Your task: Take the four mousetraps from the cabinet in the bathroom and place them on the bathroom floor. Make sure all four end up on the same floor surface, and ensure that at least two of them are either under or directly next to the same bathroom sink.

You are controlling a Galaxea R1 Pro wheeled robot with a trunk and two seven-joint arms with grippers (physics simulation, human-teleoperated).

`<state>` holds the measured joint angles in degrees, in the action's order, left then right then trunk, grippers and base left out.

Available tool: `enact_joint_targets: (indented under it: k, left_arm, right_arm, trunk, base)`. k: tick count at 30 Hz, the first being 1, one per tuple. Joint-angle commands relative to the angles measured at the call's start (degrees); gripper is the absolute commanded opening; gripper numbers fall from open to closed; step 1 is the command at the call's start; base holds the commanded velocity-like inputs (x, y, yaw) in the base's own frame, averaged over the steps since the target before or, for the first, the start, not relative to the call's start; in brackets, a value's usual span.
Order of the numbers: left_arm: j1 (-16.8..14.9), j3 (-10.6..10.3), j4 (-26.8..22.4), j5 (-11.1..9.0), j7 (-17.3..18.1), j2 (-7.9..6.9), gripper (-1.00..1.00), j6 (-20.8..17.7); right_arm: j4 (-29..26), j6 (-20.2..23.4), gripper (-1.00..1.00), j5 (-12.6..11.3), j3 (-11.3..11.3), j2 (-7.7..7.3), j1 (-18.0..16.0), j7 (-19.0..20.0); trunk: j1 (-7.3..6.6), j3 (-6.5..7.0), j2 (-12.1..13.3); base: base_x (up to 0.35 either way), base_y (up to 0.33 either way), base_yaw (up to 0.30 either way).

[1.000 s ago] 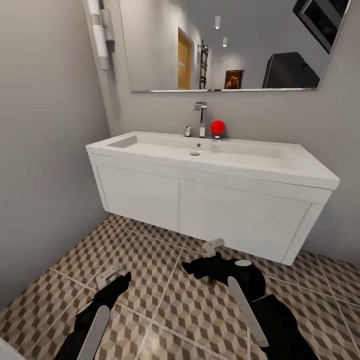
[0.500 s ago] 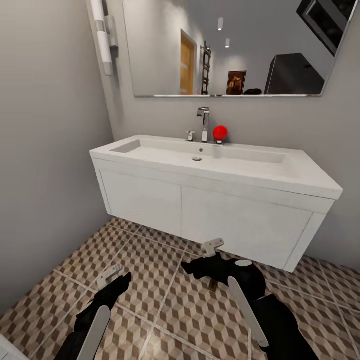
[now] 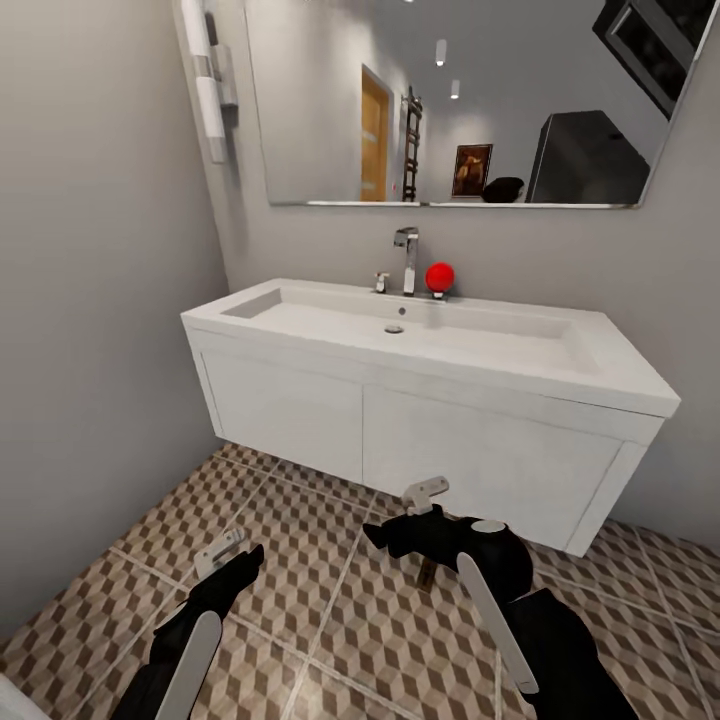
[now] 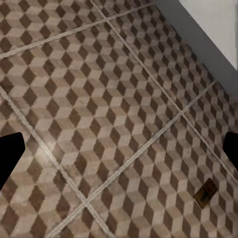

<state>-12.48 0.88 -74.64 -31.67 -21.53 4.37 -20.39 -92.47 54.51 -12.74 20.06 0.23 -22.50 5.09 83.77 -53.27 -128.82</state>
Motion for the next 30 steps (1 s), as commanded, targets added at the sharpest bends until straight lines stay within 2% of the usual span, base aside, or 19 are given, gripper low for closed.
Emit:
enact_joint_targets:
  k: [1, 14, 20, 24, 26, 30]
  left_arm:
    - [0.0, 0.0, 0.0, 0.0, 0.0, 0.00, 1.00, 0.0]
    - [0.0, 0.0, 0.1, 0.0, 0.0, 0.02, 1.00, 0.0]
    - [0.0, 0.0, 0.0, 0.0, 0.0, 0.02, 1.00, 0.0]
    - [0.3, 0.1, -3.2, 0.0, -0.2, -0.13, 1.00, -0.5]
    - [1.6, 0.1, -6.8, 0.0, -0.8, -0.19, 1.00, -1.7]
    - [3.0, 0.2, -10.9, 0.0, -1.2, -0.23, 1.00, -3.3]
  right_arm:
    - [0.0, 0.0, 1.00, 0.0, 0.0, 0.00, 0.0, 0.0]
    - [-0.1, 0.2, 1.00, -0.1, 0.3, -0.39, 0.0, -0.1]
    - [-0.1, 1.7, 1.00, -0.1, 0.1, -0.40, -0.1, -0.1]
    - [-0.1, 2.9, 1.00, -0.1, 0.0, -0.40, -0.4, 0.0]
    - [-0.1, 3.2, 1.00, -0.1, 0.0, -0.40, -0.5, 0.0]
    - [-0.1, 3.4, 1.00, -0.1, 0.0, -0.41, -0.6, 0.0]
  trunk:
    - [-0.23, 0.18, 0.4]
    - [-3.08, 2.52, 5.6]
    - [-4.40, 3.60, 8.0]
    - [-5.28, 4.31, 9.6]
    - [-5.72, 4.67, 10.4]
    - [-6.60, 5.39, 12.0]
  base:
    - [0.000, 0.000, 0.000]
    - [0.000, 0.000, 0.000]
    - [0.000, 0.000, 0.000]
    - [0.000, 0.000, 0.002]
    - [0.000, 0.000, 0.034]
    - [0.000, 0.000, 0.070]
